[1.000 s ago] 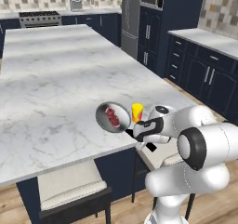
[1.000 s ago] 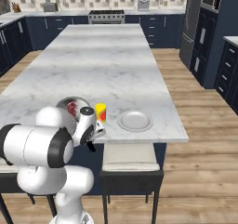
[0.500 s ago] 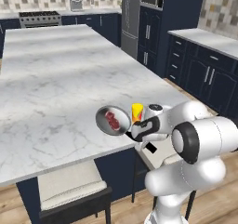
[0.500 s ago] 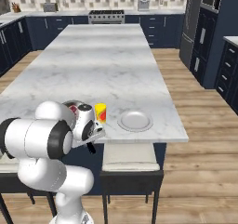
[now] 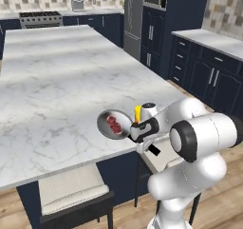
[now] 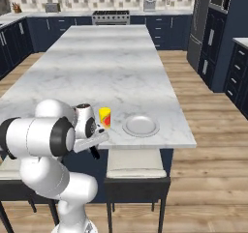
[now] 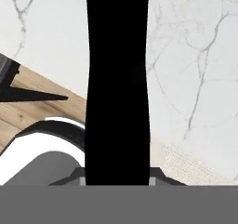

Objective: Pick up the pan with the steak in it and place it on the dining table. Then place the steak on the plate.

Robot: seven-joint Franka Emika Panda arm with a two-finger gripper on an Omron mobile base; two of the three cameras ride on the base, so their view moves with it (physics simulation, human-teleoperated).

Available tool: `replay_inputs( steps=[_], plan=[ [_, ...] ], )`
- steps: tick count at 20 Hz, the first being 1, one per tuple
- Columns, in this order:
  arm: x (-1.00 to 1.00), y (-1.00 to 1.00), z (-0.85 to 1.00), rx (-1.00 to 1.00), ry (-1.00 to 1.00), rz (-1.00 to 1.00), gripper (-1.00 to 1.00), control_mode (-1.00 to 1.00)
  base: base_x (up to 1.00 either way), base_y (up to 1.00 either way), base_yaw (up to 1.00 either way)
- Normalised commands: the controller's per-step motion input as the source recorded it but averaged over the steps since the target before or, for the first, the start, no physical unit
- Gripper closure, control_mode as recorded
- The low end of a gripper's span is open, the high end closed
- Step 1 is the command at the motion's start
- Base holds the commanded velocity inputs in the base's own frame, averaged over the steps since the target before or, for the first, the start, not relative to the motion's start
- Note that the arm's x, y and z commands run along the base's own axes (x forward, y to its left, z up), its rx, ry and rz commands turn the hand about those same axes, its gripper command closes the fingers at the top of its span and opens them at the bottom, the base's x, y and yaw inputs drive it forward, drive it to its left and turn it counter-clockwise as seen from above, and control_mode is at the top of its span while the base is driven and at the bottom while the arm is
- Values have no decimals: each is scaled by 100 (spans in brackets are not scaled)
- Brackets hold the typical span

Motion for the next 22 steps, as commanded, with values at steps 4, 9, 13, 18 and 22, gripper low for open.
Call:
replay_inputs(
  steps=[4,9,13,18,22],
  plan=[
    [0,0,0,0,0,0,100,-100,0,0,0],
    [0,0,21,3,0,0,-100,-100,0,0,0],
    [0,0,49,2,0,0,-100,-100,0,0,0],
    [0,0,55,2,0,0,-100,-100,0,0,0],
    [-19,1,35,8,-14,0,-100,-100,0,0,0]
  ],
)
